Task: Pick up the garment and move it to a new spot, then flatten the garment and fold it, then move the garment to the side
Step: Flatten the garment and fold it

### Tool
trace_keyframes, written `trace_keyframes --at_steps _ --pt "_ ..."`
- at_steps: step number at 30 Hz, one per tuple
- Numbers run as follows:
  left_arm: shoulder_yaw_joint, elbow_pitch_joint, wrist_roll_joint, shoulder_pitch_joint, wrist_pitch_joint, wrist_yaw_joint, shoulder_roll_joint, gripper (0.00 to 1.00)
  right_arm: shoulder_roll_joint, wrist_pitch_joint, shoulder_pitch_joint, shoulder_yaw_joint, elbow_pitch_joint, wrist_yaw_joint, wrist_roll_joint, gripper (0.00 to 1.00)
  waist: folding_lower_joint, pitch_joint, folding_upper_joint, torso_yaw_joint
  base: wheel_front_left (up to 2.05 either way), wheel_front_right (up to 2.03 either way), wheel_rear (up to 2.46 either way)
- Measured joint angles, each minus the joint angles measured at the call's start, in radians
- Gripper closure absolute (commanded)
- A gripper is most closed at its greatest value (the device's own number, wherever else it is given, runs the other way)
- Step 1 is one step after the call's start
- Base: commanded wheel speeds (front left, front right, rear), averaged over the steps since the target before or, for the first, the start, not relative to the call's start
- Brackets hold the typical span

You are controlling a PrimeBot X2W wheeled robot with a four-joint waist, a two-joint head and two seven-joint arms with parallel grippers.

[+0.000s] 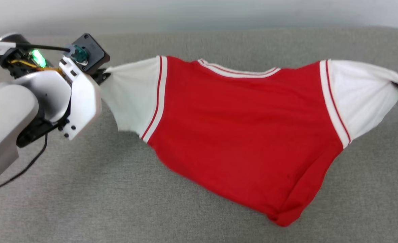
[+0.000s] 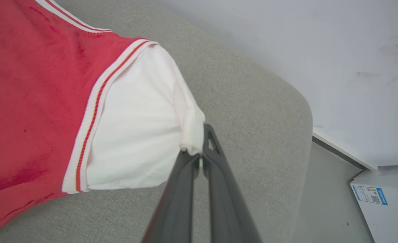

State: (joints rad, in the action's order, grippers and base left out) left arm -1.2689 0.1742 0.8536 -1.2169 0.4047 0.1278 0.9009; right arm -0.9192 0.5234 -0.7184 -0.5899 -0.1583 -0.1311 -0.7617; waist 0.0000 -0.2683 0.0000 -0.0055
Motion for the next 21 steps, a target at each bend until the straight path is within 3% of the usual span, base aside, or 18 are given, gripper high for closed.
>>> trace_keyframes --at_steps 11,21 --pt "0.071 -0.043 -0.099 -0.105 -0.123 -0.062 -0.016 1.00 0.020 -0.107 -0.079 0.126 0.039 0.000 0.102 1.00 -0.0001 0.139 0.0000 0.030 0.00 0.00 0.00" --pt "0.142 0.109 -0.147 -0.266 -0.202 -0.063 -0.094 1.00 0.092 -0.106 -0.320 0.114 -0.001 0.000 0.221 1.00 -0.0001 0.120 0.0000 0.052 0.00 0.00 0.00"
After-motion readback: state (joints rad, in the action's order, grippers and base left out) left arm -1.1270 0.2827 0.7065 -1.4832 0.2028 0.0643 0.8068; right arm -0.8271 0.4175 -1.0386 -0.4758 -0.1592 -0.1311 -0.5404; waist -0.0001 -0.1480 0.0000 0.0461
